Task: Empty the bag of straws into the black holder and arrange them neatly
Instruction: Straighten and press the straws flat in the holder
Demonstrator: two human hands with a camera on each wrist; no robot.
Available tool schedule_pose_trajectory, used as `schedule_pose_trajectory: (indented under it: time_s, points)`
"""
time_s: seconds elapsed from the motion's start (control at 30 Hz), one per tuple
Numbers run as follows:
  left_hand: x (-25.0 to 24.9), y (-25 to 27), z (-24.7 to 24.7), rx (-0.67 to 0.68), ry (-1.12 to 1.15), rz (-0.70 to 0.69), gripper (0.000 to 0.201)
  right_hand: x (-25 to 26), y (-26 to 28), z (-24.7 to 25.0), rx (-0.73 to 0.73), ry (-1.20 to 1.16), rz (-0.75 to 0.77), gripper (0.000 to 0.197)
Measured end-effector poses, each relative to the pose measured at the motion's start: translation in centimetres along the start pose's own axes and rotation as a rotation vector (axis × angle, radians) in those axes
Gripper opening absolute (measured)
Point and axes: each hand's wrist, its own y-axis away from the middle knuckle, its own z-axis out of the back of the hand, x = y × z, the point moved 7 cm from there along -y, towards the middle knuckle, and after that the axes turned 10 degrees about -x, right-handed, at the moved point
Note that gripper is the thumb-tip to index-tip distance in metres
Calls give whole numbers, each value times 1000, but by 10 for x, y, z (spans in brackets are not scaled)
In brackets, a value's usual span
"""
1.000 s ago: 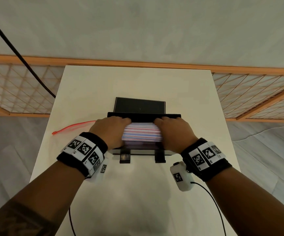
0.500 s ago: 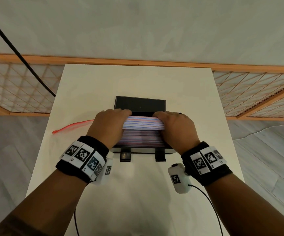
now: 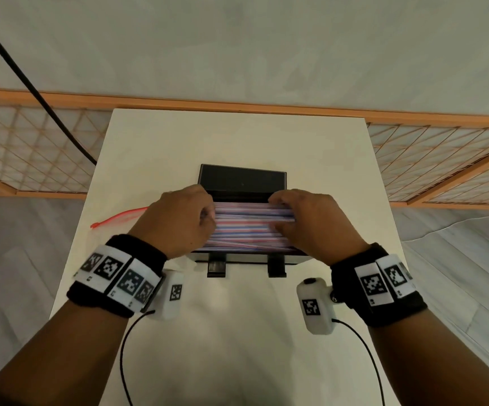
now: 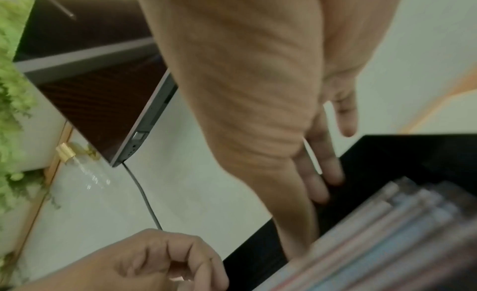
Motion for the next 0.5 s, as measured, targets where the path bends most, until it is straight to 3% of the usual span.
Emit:
schedule_pose_trajectory:
  time_s: [0.03, 0.1, 0.2, 0.27, 0.5]
  points:
    - [1, -3, 0, 53, -38, 6, 7, -1, -2, -4, 76, 61, -2, 52]
    - [4, -6, -10, 230, -165, 11, 36, -2, -3, -15, 218, 157, -11, 62]
    - [6, -9, -20, 377, -300, 0, 83, -2, -6, -27, 261, 252, 8, 68]
    - [7, -12, -22, 393, -339, 10, 87, -2, -9, -33, 260, 298, 16, 67]
    - [5, -18, -34, 394, -429, -27, 65, -5, -9, -44, 234, 361, -10, 53]
